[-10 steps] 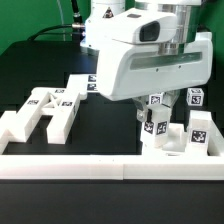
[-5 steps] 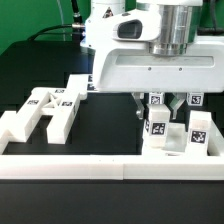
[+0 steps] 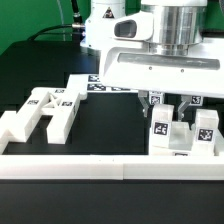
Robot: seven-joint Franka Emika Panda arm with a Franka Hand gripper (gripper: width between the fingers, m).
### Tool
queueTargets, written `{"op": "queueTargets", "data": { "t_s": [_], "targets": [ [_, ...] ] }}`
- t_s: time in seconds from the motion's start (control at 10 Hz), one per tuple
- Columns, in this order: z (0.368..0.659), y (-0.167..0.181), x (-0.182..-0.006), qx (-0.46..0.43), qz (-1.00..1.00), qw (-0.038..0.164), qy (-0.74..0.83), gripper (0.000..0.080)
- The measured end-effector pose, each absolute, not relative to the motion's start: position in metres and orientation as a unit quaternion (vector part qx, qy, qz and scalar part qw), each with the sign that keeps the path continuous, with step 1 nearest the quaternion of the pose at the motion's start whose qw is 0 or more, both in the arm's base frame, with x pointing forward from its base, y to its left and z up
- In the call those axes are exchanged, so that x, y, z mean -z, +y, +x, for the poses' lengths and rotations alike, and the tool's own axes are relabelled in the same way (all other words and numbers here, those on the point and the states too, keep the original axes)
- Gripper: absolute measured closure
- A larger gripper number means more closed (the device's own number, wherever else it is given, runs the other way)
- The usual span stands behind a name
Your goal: Assemble chair
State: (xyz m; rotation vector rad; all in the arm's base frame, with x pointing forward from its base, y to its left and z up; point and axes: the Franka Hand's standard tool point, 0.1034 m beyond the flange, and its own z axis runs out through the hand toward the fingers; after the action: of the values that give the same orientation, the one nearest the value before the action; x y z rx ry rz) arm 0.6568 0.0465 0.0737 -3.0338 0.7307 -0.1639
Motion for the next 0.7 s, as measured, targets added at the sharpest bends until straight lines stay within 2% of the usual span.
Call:
{"op": "queueTargets", "data": {
  "t_s": [0.3,0.5,0.6,0.7],
  "targets": [
    [0.6564,0.049,-0.073,0.052,-0.951,0.016,0.305,0.0508],
    [0.6563,0.049,-0.0729,0.052,-0.953,0.016,0.298,0.0508],
    [0.6562,0.0491,-0.073,0.052,-0.959,0.014,0.278,0.0344],
    [0.6568,0.0493,-0.0739,0.052,-0.964,0.013,0.259,0.022]
  ]
}}
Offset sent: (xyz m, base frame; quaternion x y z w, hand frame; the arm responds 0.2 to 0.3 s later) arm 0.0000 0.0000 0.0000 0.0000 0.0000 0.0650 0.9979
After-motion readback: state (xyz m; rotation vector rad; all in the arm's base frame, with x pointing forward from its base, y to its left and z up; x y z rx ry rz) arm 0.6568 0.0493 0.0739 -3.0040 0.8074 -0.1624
